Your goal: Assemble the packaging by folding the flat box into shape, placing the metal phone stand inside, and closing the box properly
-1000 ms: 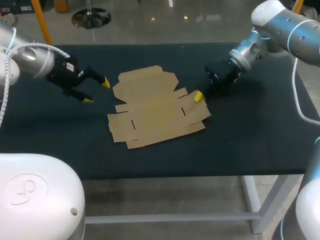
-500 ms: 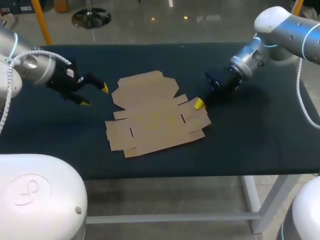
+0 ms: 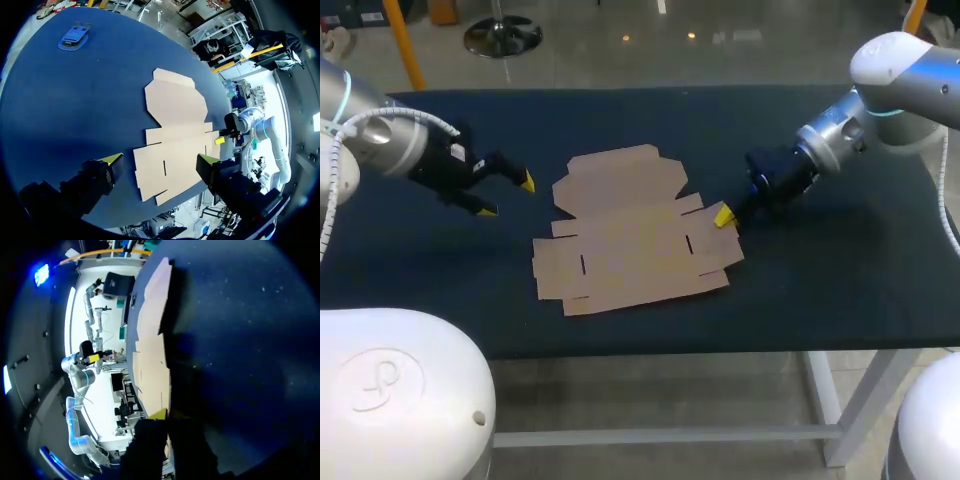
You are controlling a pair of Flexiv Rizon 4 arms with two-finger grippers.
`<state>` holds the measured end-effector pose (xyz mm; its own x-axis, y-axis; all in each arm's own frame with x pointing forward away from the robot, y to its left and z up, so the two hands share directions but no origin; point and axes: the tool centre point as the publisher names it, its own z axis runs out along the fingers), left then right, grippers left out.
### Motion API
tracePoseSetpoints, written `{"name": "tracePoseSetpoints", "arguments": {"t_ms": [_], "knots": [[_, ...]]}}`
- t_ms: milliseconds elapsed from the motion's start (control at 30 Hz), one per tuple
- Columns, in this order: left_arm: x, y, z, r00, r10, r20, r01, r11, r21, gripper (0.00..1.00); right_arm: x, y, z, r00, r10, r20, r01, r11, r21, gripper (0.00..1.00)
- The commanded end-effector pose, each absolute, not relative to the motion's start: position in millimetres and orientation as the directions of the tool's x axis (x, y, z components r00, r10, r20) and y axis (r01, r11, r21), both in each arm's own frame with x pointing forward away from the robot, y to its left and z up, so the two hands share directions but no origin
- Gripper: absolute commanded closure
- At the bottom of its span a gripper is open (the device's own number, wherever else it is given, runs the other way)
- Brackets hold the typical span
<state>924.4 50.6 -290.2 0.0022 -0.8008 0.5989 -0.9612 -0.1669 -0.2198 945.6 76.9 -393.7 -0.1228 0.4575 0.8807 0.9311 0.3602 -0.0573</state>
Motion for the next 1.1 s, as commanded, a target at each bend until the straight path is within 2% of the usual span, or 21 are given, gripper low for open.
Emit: {"name": "tracePoseSetpoints", "arguments": {"t_ms": [33, 1100], "knots": [[921, 52, -289, 0.003, -0.804, 0.594, -0.961, -0.167, -0.221, 0.0, 938, 75, -394, -0.116, 0.457, 0.882, 0.993, 0.074, 0.092, 1.0], [913, 47, -288, -0.013, -0.809, 0.587, -0.965, -0.143, -0.219, 0.0, 926, 83, -398, -0.094, 0.348, 0.933, 0.961, 0.275, -0.005, 1.0]]}}
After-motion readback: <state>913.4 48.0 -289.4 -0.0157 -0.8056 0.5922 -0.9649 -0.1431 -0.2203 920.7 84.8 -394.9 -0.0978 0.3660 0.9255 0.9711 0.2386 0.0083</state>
